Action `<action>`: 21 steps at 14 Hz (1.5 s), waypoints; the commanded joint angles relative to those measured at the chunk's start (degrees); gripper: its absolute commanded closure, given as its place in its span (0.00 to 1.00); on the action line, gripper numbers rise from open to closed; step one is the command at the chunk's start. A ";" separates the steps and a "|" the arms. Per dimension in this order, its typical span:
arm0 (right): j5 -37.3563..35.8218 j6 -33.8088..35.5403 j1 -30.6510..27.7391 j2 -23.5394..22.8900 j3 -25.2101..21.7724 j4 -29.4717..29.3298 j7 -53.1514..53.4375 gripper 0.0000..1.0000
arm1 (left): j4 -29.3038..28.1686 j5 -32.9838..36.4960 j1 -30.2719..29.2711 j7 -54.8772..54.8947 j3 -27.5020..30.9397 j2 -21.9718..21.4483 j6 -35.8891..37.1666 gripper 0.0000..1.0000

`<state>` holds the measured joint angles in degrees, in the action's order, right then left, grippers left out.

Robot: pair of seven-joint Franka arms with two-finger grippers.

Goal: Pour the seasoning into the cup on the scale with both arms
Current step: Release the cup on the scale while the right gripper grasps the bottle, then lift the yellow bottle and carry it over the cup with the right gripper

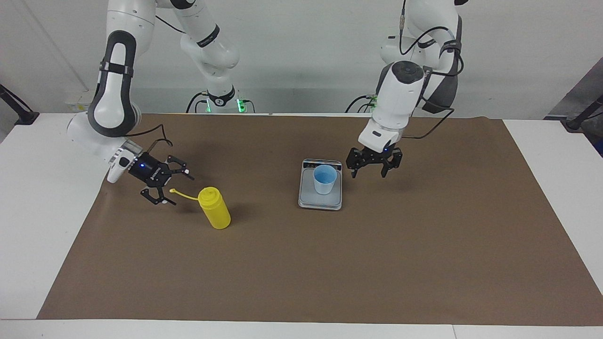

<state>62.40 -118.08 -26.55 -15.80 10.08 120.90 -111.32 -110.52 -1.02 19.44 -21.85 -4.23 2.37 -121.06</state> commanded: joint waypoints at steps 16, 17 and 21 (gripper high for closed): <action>21.17 -12.70 12.93 -3.01 0.55 -1.46 -2.59 0.10 | 10.31 0.67 -23.66 32.04 -0.43 -6.95 22.60 0.00; 21.35 -12.87 13.27 -3.01 0.55 -1.54 -2.50 0.32 | 11.46 0.67 -23.66 31.96 -0.60 -7.12 24.18 0.00; 21.01 -20.06 17.83 -1.26 0.81 -2.95 1.35 1.00 | 18.06 0.67 -23.75 32.04 -0.52 -7.56 32.28 0.00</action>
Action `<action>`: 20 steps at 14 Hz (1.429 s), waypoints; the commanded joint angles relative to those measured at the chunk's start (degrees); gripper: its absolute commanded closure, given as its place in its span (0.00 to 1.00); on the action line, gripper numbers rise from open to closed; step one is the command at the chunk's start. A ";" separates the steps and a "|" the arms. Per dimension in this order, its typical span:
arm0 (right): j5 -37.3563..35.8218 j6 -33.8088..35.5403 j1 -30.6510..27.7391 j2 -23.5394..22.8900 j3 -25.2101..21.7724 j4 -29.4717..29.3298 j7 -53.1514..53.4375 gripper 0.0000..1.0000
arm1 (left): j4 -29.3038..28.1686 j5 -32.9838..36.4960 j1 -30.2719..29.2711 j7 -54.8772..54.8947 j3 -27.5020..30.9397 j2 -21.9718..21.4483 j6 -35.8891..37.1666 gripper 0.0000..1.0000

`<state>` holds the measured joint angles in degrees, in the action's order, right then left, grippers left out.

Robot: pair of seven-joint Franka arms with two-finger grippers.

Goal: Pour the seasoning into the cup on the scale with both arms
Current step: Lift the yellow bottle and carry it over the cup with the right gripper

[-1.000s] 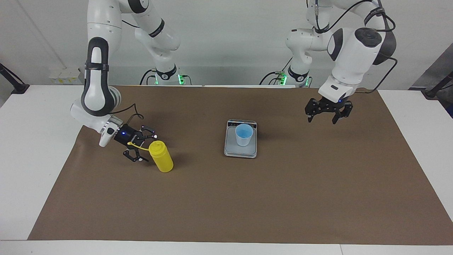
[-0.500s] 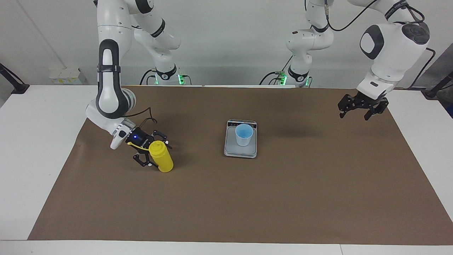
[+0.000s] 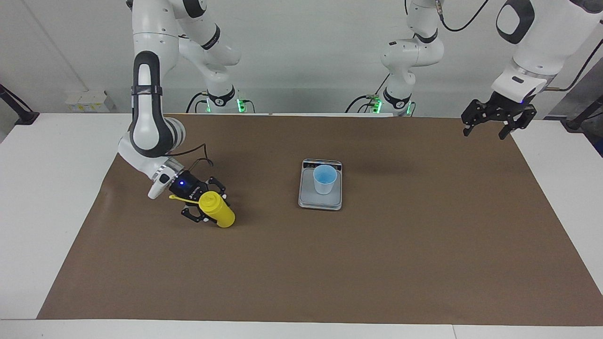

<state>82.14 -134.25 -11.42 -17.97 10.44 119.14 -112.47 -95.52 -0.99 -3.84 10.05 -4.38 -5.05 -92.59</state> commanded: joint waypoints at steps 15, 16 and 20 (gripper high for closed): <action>-56.40 -15.97 19.76 4.52 0.11 -2.59 45.45 1.00 | 0.33 0.73 0.50 0.15 -0.63 -1.81 4.79 0.00; -63.69 -12.65 19.76 4.52 0.11 -4.69 50.72 1.00 | 0.68 0.73 0.50 0.23 -0.89 -1.63 4.79 0.00; -87.88 -1.81 24.32 4.25 0.37 -11.65 70.15 1.00 | 2.53 0.64 0.50 0.06 -2.12 -1.28 4.79 0.00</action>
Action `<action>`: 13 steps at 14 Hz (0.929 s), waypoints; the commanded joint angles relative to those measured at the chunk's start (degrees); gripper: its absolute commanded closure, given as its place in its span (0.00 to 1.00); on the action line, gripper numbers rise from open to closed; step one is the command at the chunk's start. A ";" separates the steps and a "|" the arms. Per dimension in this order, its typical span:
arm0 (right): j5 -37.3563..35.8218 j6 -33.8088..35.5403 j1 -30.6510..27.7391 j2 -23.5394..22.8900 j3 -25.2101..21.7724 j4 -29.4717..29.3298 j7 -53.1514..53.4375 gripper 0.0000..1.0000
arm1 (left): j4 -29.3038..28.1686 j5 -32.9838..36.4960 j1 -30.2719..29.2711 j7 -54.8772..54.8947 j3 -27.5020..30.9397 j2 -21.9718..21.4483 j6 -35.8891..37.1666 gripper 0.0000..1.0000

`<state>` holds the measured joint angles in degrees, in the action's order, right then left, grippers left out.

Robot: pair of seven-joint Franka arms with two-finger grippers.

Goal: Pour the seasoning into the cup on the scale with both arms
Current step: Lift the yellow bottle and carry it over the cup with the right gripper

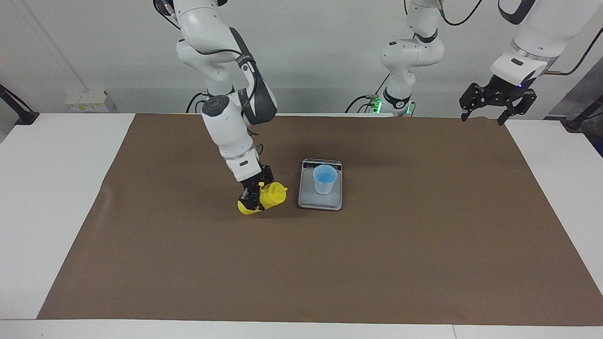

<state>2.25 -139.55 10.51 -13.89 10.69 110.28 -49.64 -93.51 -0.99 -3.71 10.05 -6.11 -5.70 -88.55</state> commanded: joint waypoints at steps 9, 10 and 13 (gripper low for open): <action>-35.08 12.11 8.38 -0.26 0.21 -8.68 12.99 1.00 | -0.80 0.73 0.11 0.14 -0.40 -1.24 1.28 0.00; -38.52 12.11 8.73 -0.26 0.30 -8.68 12.99 1.00 | -0.80 0.73 -0.16 0.14 -0.40 -1.24 1.28 0.00; -45.38 12.29 11.02 -0.26 0.30 -7.89 13.08 1.00 | -0.80 0.73 -0.33 0.14 -0.40 -1.24 1.28 0.00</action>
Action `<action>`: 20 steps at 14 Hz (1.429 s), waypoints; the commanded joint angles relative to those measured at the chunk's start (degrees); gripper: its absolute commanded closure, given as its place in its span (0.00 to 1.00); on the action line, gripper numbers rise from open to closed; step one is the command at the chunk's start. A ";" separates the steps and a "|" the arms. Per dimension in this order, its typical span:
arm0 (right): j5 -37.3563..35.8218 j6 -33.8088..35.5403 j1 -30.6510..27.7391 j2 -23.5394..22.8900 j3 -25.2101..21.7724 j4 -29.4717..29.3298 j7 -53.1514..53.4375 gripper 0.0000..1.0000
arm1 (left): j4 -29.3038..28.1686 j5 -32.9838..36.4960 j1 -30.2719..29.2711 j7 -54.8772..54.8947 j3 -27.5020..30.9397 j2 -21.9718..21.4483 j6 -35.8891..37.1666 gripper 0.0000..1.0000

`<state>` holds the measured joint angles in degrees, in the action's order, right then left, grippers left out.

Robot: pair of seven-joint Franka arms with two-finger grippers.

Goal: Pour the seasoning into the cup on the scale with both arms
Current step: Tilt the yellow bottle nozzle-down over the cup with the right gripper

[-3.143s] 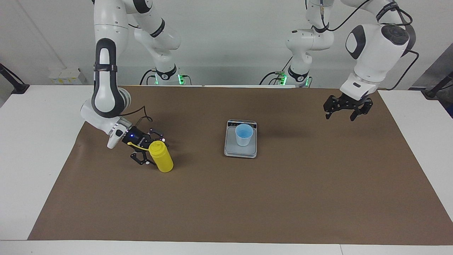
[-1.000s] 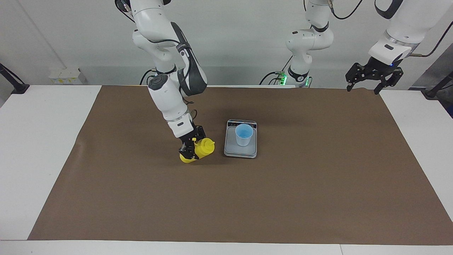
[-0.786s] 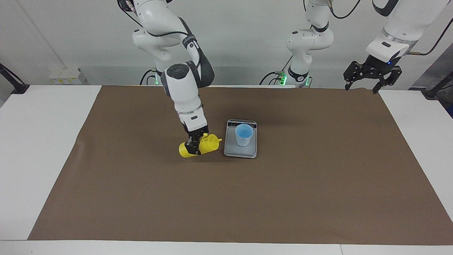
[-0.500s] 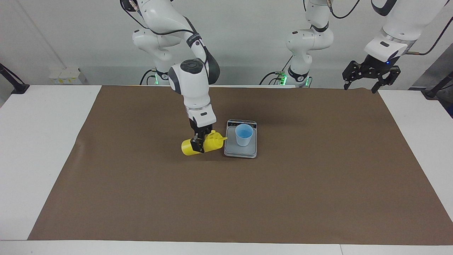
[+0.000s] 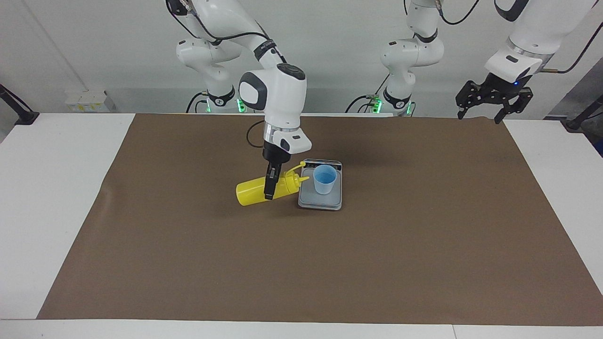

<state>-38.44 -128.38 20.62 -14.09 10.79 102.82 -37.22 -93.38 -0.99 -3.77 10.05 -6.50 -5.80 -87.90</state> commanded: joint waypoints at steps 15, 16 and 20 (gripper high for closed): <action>-48.29 7.00 13.21 -1.02 0.28 9.06 15.67 1.00 | -0.92 0.73 -0.27 0.15 0.00 -1.14 0.62 0.00; -50.05 7.70 14.00 -1.03 0.28 10.03 16.82 1.00 | -0.92 0.73 -0.27 0.15 0.00 -1.14 0.62 0.00; -56.91 8.15 14.45 -0.15 0.37 13.28 17.18 1.00 | -0.92 0.73 -0.27 0.15 0.00 -1.14 0.62 0.00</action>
<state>-90.82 -120.92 35.38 -15.76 10.94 113.73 -20.99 -93.38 -0.99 -3.82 10.05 -6.48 -5.80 -87.86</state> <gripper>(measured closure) 0.471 0.000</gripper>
